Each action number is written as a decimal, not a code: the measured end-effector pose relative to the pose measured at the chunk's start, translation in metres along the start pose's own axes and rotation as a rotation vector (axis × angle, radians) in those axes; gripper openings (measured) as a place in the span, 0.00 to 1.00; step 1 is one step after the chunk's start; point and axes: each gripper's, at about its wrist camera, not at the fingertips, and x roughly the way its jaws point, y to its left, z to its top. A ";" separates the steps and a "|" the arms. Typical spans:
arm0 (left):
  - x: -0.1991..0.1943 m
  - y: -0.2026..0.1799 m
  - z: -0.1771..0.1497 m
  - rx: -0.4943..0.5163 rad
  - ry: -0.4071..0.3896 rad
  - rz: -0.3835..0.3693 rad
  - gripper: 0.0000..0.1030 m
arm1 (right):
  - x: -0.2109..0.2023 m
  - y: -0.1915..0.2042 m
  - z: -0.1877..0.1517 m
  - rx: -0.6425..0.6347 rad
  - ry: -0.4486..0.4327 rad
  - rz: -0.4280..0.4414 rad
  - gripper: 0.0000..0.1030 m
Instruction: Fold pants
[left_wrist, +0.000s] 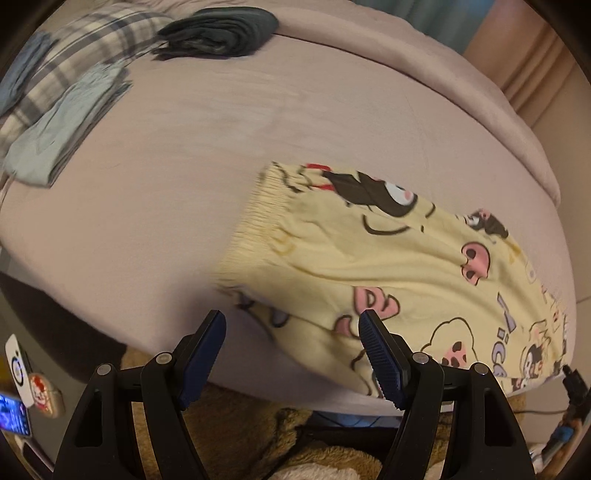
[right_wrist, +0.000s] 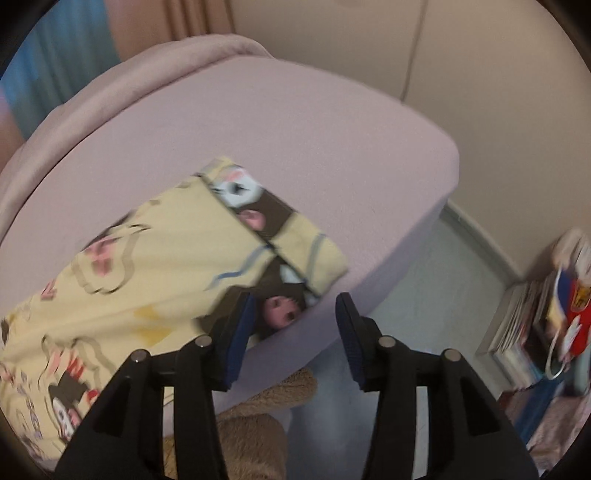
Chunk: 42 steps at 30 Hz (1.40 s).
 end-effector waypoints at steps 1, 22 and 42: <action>-0.002 0.003 0.000 -0.011 0.006 -0.003 0.72 | -0.011 0.013 -0.003 -0.039 -0.005 0.022 0.47; 0.037 -0.051 -0.029 0.079 0.137 -0.258 0.45 | -0.067 0.272 -0.159 -0.568 0.162 0.666 0.41; 0.042 -0.046 -0.041 0.072 0.161 -0.241 0.45 | -0.068 0.288 -0.161 -0.870 -0.105 0.327 0.39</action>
